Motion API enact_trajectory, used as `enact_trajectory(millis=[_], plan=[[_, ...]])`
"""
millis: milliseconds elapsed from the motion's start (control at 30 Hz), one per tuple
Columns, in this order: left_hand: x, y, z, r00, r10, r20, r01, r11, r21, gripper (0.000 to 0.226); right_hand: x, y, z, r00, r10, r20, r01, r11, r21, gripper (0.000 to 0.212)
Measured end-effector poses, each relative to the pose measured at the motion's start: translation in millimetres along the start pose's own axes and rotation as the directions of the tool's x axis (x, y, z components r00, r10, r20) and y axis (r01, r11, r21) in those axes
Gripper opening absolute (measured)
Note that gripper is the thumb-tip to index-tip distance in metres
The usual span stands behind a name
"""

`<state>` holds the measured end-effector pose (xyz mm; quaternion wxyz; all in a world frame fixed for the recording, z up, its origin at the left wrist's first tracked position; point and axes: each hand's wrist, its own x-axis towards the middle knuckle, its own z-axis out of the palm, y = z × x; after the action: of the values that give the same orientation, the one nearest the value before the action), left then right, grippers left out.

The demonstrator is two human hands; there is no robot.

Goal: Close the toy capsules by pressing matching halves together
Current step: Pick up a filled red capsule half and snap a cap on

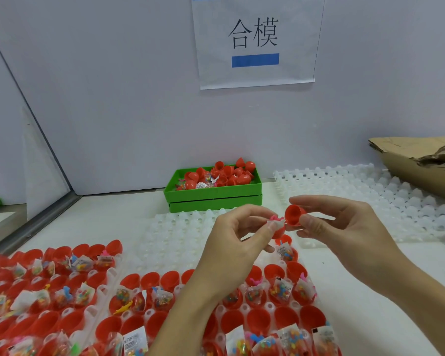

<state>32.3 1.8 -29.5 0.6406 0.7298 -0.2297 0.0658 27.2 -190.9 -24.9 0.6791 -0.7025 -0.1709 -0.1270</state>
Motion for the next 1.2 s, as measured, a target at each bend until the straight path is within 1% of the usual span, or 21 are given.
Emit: enact_trajectory(millis=[100,233,400,467,533,600,667,733,833,967,1100,1200], plan=[[-0.2,-0.3,0.6,1.000,-0.003,-0.011,0.003,1.000,0.021,0.006,-0.5,-0.2,0.0,1.000,-0.004,0.015,0.004,1.000,-0.028,0.029],[-0.2,0.1,1.9,1.000,0.004,-0.027,-0.001,0.994,0.106,0.006,-1.3,-2.1,-0.2,0.999,-0.029,0.030,0.031,0.997,-0.075,0.030],[-1.6,-0.3,7.2,0.997,0.038,-0.063,-0.025,0.979,0.201,0.008,-5.3,-2.9,6.7,0.989,-0.125,0.084,0.142,0.958,-0.250,0.027],[-2.3,-0.3,10.8,0.995,0.063,-0.082,-0.042,0.970,0.238,0.012,-6.5,-1.3,10.1,0.984,-0.165,0.073,0.180,0.928,-0.327,0.029],[-2.3,0.3,11.6,0.992,0.062,-0.109,-0.036,0.972,0.230,0.013,-6.1,-0.6,11.4,0.983,-0.181,0.041,0.184,0.916,-0.356,0.030],[-2.0,1.7,9.5,0.995,0.050,-0.092,-0.032,0.983,0.180,0.013,-4.7,-1.5,10.5,0.982,-0.190,0.015,0.183,0.918,-0.351,0.026],[-2.4,3.3,6.9,0.998,0.044,-0.046,-0.037,0.990,0.136,0.018,-3.6,-2.6,8.6,0.982,-0.187,-0.011,0.173,0.926,-0.335,0.029],[-2.5,4.3,6.4,0.998,0.057,-0.038,-0.052,0.992,0.117,0.022,-3.2,-2.7,7.3,0.984,-0.179,-0.022,0.164,0.936,-0.312,0.029],[-2.5,4.2,8.2,0.994,0.085,-0.070,-0.078,0.992,0.095,0.018,-4.1,-2.0,9.4,0.986,-0.167,-0.013,0.157,0.950,-0.272,0.028],[-2.3,2.5,10.9,0.991,0.089,-0.100,-0.077,0.990,0.119,0.013,-4.1,-1.7,10.4,0.986,-0.169,-0.008,0.162,0.957,-0.240,0.029],[-1.8,1.5,13.3,0.984,0.087,-0.156,-0.062,0.985,0.158,0.011,-5.2,-1.5,11.9,0.983,-0.185,0.021,0.184,0.953,-0.239,0.028],[-2.4,1.6,13.7,0.980,0.105,-0.169,-0.076,0.983,0.167,0.012,-5.4,0.3,13.1,0.980,-0.198,0.023,0.198,0.952,-0.235,0.027]])
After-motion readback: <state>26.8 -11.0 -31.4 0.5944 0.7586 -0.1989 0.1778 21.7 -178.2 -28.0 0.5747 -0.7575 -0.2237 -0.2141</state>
